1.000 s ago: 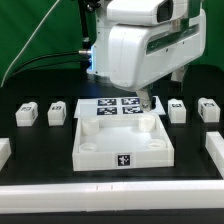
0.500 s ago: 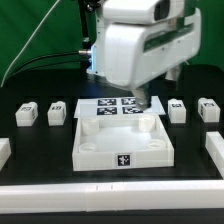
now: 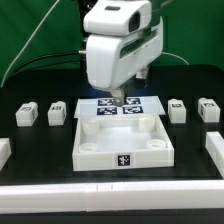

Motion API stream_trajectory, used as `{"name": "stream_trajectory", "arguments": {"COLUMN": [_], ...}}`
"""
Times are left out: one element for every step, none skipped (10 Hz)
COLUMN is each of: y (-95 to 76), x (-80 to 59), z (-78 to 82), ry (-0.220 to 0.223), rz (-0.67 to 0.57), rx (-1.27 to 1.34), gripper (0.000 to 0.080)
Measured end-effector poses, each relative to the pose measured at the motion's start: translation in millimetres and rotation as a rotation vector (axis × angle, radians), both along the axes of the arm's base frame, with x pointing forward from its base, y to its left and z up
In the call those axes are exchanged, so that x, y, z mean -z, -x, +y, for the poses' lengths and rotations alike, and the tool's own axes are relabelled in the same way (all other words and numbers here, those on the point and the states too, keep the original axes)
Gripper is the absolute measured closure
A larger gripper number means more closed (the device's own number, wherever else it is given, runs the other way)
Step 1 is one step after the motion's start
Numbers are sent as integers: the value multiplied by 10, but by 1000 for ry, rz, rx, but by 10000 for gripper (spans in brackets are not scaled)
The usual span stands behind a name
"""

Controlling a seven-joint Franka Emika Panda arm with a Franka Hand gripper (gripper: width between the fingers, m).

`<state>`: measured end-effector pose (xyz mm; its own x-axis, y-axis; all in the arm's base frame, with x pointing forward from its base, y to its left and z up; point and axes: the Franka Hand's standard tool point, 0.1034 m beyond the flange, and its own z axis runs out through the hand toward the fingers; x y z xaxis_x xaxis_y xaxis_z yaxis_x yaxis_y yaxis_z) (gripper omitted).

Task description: Assemble one leg

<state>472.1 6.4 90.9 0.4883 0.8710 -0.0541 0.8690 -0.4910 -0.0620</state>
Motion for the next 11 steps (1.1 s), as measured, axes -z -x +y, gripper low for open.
{"name": "stream_trajectory", "arguments": {"y": [3,-19,-12,-12,-11,-17,83,265,380,463,541], "x": [-4,-2,5,5,6,15,93,170,227,282,352], "z": [7,11,8,6,6,11,57,127,162,181,176], "ry": [0,0,0,0,0,-1,-4,-4,-4,1,4], "rz": [5,3,5,5,5,-9,-51,-63,-50,-45,-27], "rx": [1,0,1,1,1,-26,-128,-238,-295,-343,-387], "gripper": [150,150,150,150,150,150,150,150,150,150,150]}}
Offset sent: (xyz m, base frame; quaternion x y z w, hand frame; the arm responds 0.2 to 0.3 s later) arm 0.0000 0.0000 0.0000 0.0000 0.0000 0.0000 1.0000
